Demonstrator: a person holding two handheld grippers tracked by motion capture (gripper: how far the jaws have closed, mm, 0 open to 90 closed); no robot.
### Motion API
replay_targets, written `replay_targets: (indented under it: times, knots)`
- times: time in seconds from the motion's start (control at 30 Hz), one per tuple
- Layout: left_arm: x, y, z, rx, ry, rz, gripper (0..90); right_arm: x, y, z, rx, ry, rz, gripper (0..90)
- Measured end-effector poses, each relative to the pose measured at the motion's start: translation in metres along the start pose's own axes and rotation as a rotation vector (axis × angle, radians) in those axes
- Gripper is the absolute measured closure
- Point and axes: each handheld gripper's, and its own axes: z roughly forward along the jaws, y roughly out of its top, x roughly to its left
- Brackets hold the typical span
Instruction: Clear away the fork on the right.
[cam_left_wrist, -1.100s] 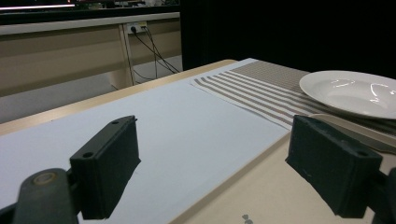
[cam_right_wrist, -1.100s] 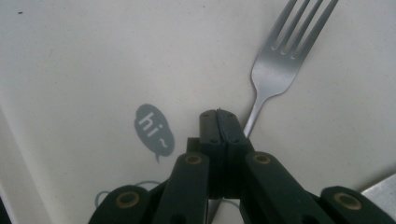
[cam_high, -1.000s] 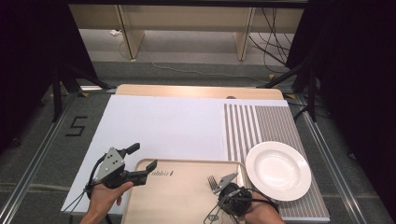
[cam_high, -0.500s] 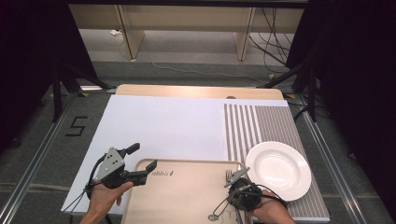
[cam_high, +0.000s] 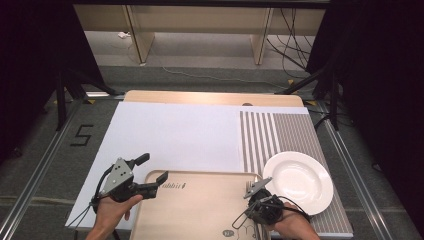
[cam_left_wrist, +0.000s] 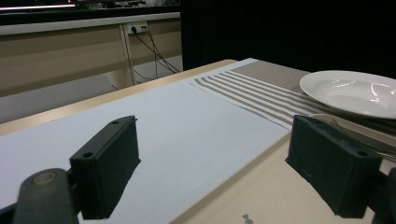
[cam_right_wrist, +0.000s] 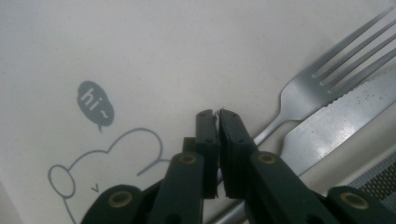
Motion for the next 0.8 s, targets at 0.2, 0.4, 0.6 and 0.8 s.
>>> replay_targets:
  times: [0.2, 0.4, 0.6, 0.8]
  knots:
    - [0.0, 0.0, 0.0, 0.005, 0.002, 0.001, 15.9, -0.002, 0.001, -0.009, -0.078, 0.023, 0.013, 64.9]
    - [0.0, 0.0, 0.0, 0.005, 0.002, 0.0, 15.9, -0.008, 0.001, -0.02, -0.192, 0.035, 0.087, 44.7]
    - [0.0, 0.0, 0.0, 0.005, 0.002, 0.001, 15.9, -0.023, -0.001, -0.034, -0.26, 0.003, 0.205, 28.8]
    - [0.0, 0.0, 0.0, 0.005, 0.002, 0.001, 15.9, -0.041, -0.009, -0.047, -0.333, 0.035, 0.325, 23.5]
